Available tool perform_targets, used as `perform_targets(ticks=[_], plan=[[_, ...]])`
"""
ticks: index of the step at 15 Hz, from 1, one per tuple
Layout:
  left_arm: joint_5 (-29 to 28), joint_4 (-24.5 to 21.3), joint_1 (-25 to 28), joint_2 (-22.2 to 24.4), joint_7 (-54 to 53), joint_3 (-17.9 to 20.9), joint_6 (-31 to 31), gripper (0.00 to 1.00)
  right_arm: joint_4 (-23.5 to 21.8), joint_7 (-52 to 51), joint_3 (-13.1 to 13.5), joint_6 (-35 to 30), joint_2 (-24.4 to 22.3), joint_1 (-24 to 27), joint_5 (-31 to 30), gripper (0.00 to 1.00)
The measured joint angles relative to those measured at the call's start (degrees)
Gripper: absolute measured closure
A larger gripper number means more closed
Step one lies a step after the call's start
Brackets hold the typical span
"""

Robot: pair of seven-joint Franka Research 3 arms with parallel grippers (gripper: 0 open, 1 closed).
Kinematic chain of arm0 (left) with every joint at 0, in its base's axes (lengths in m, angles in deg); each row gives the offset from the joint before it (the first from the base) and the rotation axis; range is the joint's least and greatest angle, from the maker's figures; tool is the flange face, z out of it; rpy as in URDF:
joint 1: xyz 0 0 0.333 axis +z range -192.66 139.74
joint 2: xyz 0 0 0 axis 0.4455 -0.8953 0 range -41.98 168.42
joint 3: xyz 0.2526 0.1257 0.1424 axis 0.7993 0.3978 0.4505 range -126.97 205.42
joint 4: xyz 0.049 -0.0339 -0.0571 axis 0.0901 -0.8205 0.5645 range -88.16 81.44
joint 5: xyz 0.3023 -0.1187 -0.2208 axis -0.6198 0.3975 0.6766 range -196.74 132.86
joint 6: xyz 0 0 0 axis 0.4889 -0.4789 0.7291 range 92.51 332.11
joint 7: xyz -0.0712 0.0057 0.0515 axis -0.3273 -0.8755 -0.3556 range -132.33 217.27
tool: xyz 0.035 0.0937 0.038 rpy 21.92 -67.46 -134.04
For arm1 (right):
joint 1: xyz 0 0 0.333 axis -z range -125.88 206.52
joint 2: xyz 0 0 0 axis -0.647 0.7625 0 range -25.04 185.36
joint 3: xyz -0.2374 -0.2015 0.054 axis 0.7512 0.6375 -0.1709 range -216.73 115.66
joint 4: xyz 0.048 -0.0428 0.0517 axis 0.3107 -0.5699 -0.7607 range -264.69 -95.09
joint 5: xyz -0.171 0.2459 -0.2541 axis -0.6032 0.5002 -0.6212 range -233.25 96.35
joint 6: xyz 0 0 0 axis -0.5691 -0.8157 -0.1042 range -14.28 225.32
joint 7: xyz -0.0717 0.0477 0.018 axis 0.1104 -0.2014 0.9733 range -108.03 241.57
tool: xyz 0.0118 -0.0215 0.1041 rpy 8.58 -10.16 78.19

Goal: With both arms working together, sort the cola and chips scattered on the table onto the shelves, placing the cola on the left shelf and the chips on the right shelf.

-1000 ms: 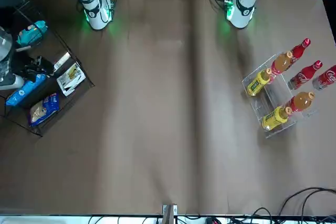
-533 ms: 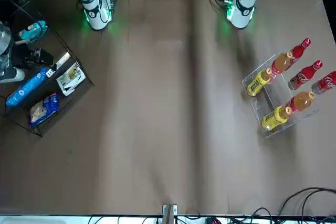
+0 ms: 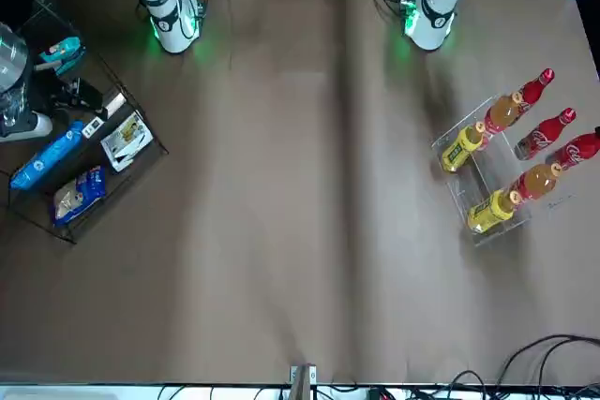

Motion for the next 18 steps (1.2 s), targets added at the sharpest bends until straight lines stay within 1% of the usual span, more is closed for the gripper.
perform_targets(ticks=[4,7,11,13,14,16,18], plan=[[-0.1,0.0,0.0,0.0,0.6,0.0,0.0,0.69,0.0,0.0,0.0,-0.1,-0.2,0.0,0.0,0.0],[-1.7,-0.2,-0.1,0.0,2.0,-0.2,0.0,0.69,0.0,0.0,0.1,0.0,-0.4,0.0,0.0,0.0],[-2.4,-0.3,-0.6,0.0,3.1,-0.3,0.0,0.69,-0.6,0.0,0.5,0.0,-2.0,0.1,0.0,0.0],[-2.4,-0.3,-0.6,0.1,3.1,-0.3,0.0,0.69,-1.5,0.0,0.4,0.4,-2.9,0.1,-0.4,0.0],[-2.4,-0.4,-0.6,0.1,3.1,-0.3,-0.3,0.69,-3.6,0.0,0.5,2.2,-4.4,0.1,-1.3,0.0],[-2.5,-0.5,-0.6,0.2,4.5,-0.3,-1.3,0.69,-5.4,0.0,0.5,2.6,-5.6,0.1,-1.5,0.0],[-2.5,-0.5,-0.6,0.3,5.4,-0.3,-1.5,0.69,-5.9,0.0,0.4,2.7,-5.9,0.1,-1.6,0.0]])
